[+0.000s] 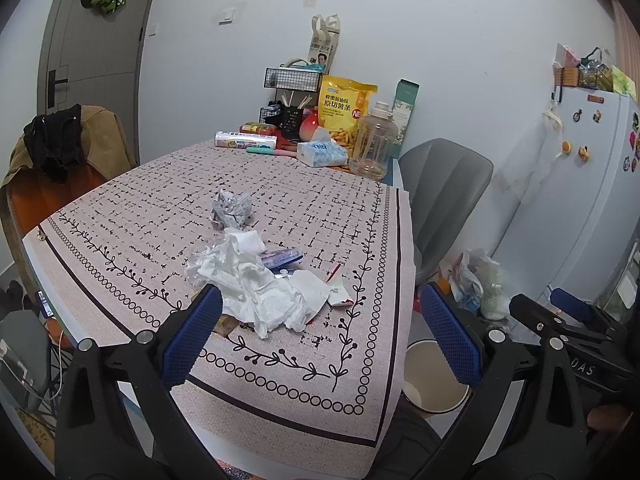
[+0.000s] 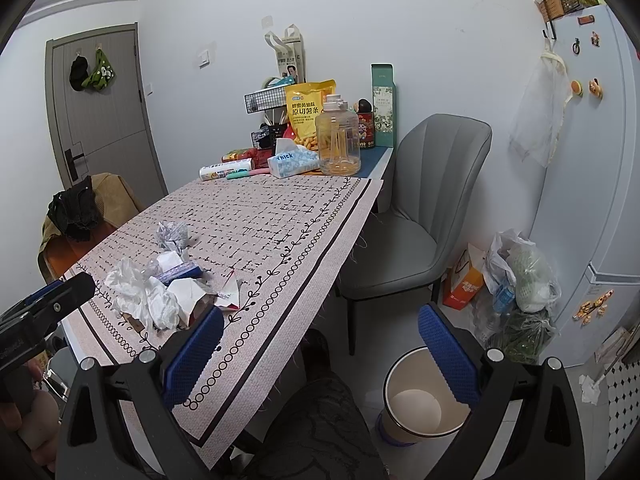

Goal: Collect trash
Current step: 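Grasp crumpled white tissues with the left tool while the right tool grasps tissues too, then carry the held tissues with both tools toward the beige trash bin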

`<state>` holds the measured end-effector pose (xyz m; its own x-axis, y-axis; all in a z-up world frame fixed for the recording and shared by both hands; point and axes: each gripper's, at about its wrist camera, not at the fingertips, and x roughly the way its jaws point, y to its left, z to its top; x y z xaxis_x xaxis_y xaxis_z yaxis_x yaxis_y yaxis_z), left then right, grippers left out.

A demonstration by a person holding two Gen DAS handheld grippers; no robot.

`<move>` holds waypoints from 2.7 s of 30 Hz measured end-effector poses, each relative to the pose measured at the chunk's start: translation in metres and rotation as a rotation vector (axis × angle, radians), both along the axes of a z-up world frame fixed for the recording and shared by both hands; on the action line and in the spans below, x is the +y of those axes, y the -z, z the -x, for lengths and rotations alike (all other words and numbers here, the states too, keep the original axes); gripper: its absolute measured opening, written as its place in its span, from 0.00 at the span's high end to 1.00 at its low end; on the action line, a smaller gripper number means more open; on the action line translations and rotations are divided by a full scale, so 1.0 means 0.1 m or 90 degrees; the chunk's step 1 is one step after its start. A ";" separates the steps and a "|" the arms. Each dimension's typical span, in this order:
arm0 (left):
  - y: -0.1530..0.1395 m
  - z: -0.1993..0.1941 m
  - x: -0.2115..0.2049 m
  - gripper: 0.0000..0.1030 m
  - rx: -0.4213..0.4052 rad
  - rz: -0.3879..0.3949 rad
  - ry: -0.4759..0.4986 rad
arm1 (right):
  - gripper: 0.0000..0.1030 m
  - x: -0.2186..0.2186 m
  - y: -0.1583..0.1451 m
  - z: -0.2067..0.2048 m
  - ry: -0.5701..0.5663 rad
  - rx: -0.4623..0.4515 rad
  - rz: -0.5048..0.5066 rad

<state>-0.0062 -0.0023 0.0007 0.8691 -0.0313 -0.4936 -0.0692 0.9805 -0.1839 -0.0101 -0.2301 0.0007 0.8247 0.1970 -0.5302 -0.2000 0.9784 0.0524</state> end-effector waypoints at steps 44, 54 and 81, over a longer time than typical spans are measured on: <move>0.48 -0.80 1.12 0.95 0.030 0.149 -0.044 | 0.30 1.11 0.77 -0.99 -0.222 0.178 -0.049; 0.29 -0.65 1.33 0.95 0.004 0.133 -0.086 | 0.47 1.57 0.74 -1.02 -0.309 0.186 -0.049; 0.05 -0.61 0.88 0.95 -0.017 0.104 -0.037 | 0.95 1.06 0.09 -0.82 -0.300 0.098 -0.108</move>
<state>0.0548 0.0856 -0.0047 0.8847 -0.0581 -0.4624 -0.1182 0.9318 -0.3433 0.0715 -0.1236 -0.0079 0.5411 0.6218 -0.5662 -0.5945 0.7590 0.2655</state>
